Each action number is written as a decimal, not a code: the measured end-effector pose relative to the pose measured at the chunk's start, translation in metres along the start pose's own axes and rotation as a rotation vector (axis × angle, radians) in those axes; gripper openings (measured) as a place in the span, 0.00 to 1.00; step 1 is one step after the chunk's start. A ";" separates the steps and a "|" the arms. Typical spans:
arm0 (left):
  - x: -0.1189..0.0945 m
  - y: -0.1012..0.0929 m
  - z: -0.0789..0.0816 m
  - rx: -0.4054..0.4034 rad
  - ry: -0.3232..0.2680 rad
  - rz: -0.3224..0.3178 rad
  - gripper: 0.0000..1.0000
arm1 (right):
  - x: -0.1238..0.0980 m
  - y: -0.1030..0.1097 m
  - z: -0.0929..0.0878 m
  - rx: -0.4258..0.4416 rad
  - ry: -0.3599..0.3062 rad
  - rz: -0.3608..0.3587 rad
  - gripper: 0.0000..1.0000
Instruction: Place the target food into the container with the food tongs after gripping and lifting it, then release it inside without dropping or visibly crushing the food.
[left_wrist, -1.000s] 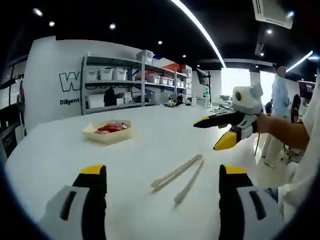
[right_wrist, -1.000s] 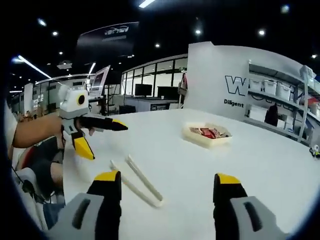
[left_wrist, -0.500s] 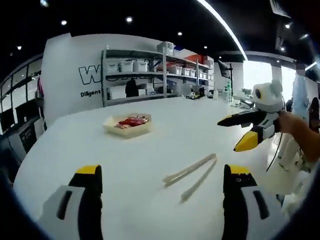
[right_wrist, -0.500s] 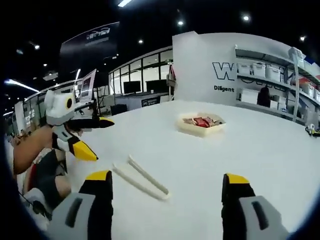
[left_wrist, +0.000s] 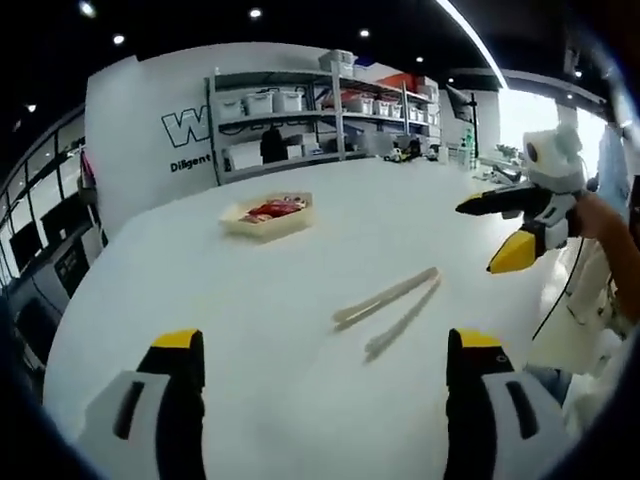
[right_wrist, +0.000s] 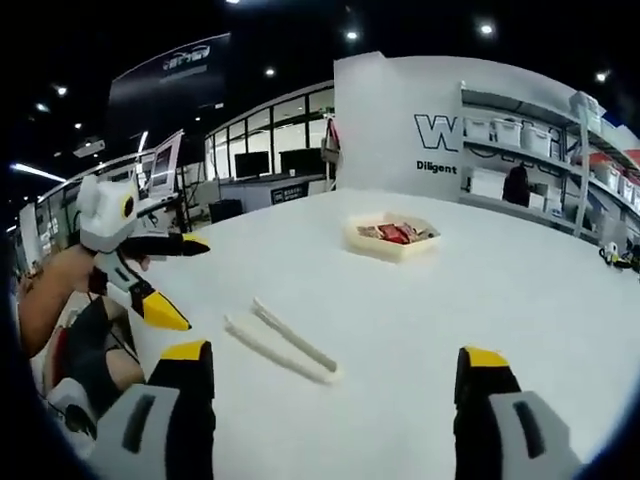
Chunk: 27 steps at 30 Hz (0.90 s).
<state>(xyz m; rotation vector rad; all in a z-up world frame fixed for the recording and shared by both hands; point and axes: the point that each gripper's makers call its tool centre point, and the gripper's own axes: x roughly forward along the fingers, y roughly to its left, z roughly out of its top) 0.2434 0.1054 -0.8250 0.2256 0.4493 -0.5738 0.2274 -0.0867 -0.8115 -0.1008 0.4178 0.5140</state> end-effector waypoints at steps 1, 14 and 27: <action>0.000 0.000 -0.002 0.003 0.010 0.003 0.99 | -0.001 -0.002 0.000 -0.004 0.004 -0.016 0.99; -0.004 -0.009 -0.011 -0.004 0.032 -0.002 0.99 | -0.010 -0.006 -0.013 -0.013 -0.018 -0.079 0.99; -0.009 -0.013 -0.009 -0.091 -0.031 0.048 0.99 | -0.009 0.006 -0.007 -0.057 -0.087 -0.090 0.99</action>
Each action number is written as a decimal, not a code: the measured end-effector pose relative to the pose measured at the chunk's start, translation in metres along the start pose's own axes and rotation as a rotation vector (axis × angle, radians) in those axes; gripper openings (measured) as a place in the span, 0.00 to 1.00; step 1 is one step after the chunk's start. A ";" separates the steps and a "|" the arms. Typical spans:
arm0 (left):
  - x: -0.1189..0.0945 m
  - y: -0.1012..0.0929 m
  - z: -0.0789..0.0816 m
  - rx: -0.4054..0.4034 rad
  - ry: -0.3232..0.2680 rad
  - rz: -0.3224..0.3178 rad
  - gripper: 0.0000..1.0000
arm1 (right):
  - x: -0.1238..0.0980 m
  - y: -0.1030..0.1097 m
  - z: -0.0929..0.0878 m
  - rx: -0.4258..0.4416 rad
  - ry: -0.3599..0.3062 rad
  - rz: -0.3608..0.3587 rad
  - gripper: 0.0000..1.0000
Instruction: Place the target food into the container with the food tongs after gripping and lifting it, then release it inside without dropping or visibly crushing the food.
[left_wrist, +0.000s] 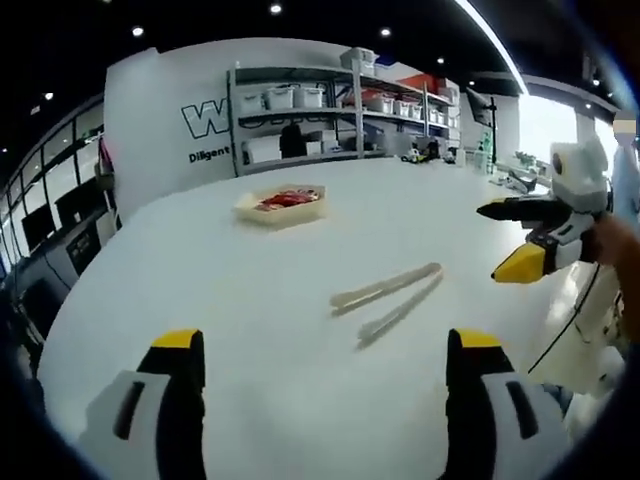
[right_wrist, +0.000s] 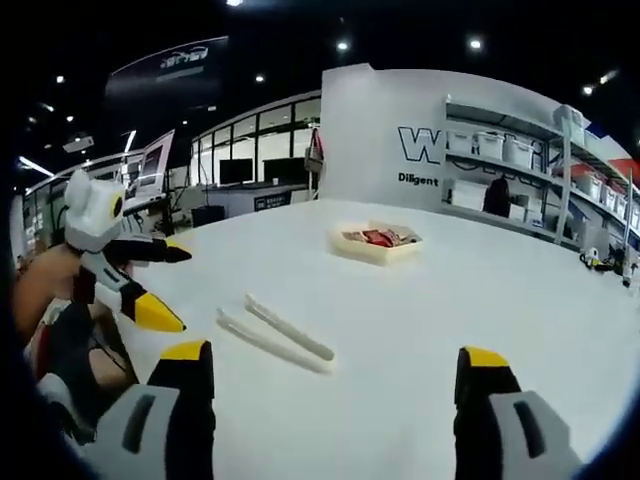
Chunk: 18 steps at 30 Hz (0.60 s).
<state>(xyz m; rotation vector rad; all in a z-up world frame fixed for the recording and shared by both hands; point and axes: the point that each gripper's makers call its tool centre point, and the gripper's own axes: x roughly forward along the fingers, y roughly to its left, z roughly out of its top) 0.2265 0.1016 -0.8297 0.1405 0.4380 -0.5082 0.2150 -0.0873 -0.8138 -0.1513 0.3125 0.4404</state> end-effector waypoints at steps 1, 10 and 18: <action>0.000 0.000 -0.001 -0.003 0.006 0.002 0.99 | 0.000 0.001 0.000 -0.012 0.003 -0.002 0.99; -0.008 0.010 0.002 -0.019 0.024 0.067 0.99 | -0.003 -0.006 0.008 -0.012 -0.002 -0.032 0.99; -0.016 0.021 0.010 -0.031 -0.030 0.115 0.97 | 0.000 -0.004 -0.017 -0.020 0.022 -0.028 0.99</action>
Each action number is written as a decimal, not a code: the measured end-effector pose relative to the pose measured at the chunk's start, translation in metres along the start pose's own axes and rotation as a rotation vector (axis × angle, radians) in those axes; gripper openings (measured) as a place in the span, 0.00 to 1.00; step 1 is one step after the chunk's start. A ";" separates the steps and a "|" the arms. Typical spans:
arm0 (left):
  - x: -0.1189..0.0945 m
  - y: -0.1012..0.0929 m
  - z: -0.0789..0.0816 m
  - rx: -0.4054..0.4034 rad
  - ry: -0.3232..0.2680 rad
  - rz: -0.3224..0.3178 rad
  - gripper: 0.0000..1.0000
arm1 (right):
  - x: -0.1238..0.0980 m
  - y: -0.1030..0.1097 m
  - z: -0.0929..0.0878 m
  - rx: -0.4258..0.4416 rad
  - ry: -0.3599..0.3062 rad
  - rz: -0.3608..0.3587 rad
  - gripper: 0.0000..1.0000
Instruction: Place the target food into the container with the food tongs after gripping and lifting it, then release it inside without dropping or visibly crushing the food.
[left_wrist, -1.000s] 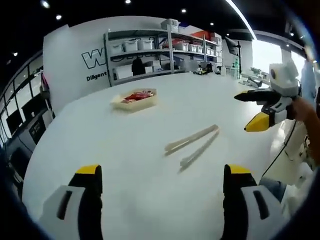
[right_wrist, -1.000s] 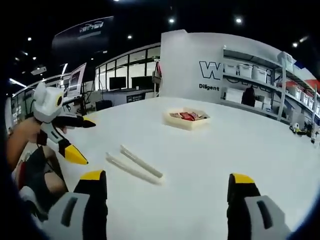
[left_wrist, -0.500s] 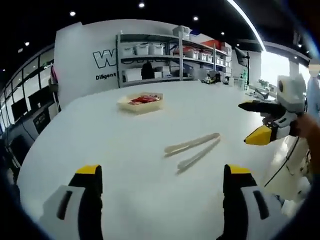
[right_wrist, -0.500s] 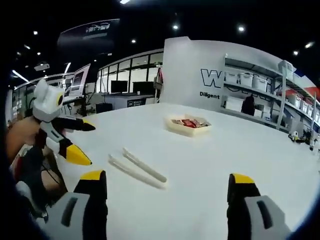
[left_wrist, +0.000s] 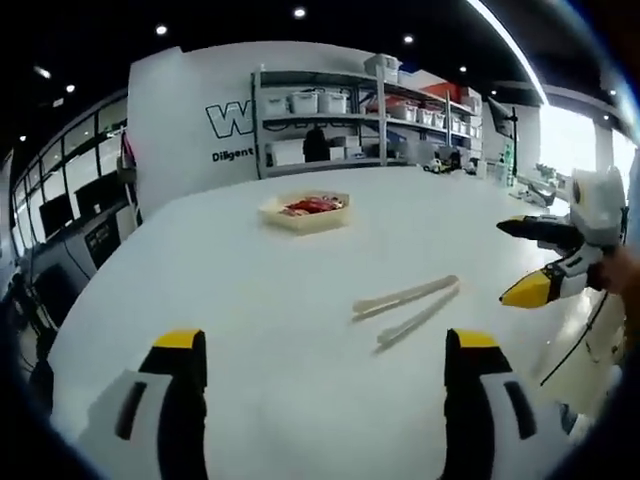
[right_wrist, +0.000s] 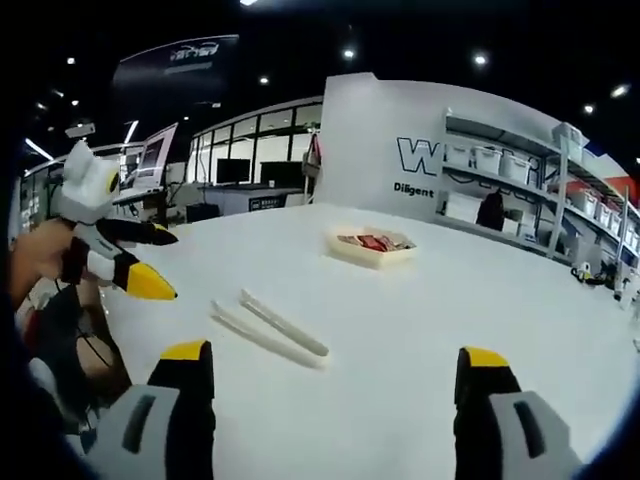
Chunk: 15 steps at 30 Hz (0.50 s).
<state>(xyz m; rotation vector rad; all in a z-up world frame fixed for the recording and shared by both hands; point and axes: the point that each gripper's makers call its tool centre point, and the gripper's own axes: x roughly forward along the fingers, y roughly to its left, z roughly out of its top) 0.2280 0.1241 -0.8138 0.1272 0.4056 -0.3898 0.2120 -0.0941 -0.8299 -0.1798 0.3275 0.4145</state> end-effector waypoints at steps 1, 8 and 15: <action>-0.002 0.000 0.001 0.003 -0.011 0.004 0.97 | 0.001 -0.001 -0.004 -0.003 0.008 -0.004 0.99; -0.006 0.004 0.003 0.021 -0.032 0.061 0.95 | 0.001 -0.004 0.008 0.063 -0.006 0.025 0.99; 0.001 0.008 0.000 0.008 0.002 0.071 0.99 | 0.000 -0.007 0.019 0.058 -0.011 0.038 0.99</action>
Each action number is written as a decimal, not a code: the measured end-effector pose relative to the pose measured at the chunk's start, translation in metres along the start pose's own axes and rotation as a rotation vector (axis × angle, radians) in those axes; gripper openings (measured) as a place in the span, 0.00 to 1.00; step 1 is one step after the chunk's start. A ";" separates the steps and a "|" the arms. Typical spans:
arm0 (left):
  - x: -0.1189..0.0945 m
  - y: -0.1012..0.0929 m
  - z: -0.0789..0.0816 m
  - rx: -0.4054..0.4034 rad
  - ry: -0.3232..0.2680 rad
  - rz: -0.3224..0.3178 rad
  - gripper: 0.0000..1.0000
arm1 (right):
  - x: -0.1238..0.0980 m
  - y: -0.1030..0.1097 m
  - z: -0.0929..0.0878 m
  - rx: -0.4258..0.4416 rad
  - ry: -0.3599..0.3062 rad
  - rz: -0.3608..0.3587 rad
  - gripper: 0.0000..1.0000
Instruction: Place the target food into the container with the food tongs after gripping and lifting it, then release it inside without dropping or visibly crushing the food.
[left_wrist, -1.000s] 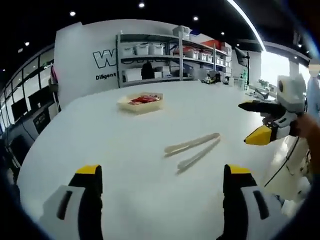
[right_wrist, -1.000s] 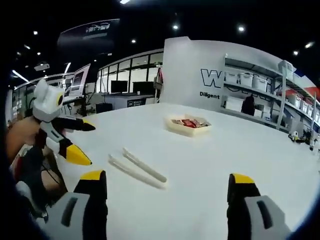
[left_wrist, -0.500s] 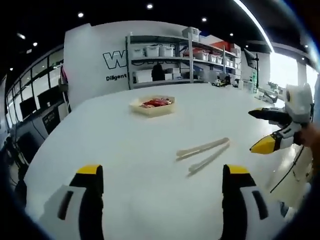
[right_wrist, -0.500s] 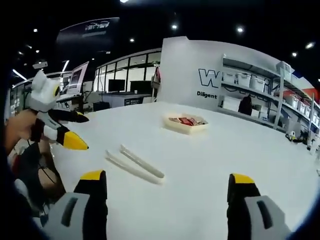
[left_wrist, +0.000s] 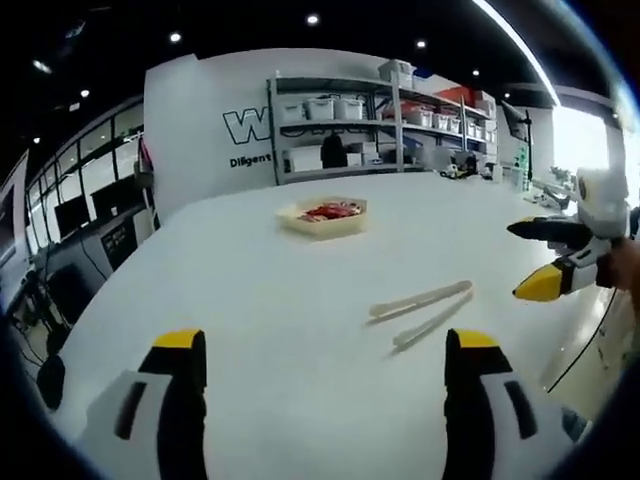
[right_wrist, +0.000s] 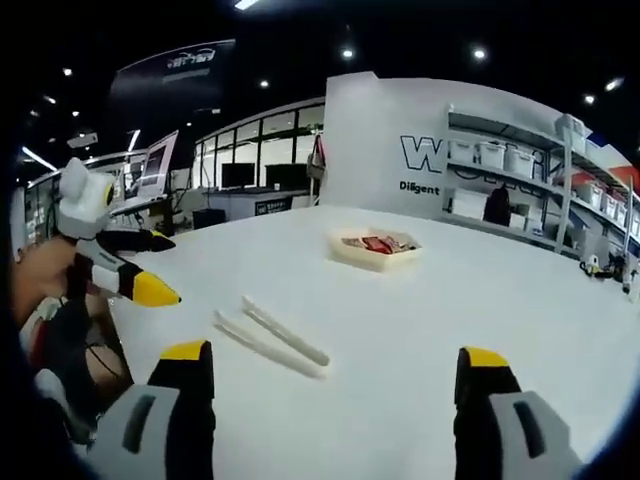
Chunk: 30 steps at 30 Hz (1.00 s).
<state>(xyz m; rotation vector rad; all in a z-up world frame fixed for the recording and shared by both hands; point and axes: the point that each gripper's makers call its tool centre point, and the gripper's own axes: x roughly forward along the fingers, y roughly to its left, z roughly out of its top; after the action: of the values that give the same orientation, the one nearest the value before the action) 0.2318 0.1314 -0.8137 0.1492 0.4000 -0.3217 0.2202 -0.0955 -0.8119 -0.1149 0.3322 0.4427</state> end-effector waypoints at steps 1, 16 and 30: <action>0.001 -0.002 0.000 0.000 0.007 -0.011 0.99 | 0.000 -0.003 0.001 0.001 0.003 -0.004 0.99; 0.012 -0.009 0.002 0.012 -0.026 -0.002 0.98 | -0.003 -0.011 -0.007 -0.026 -0.019 -0.042 0.99; 0.012 -0.006 -0.007 0.000 -0.017 -0.001 0.98 | 0.013 -0.007 -0.018 -0.025 0.051 -0.030 0.99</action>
<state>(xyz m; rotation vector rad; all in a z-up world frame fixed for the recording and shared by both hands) 0.2382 0.1241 -0.8257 0.1464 0.3832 -0.3243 0.2293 -0.0997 -0.8335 -0.1561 0.3750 0.4151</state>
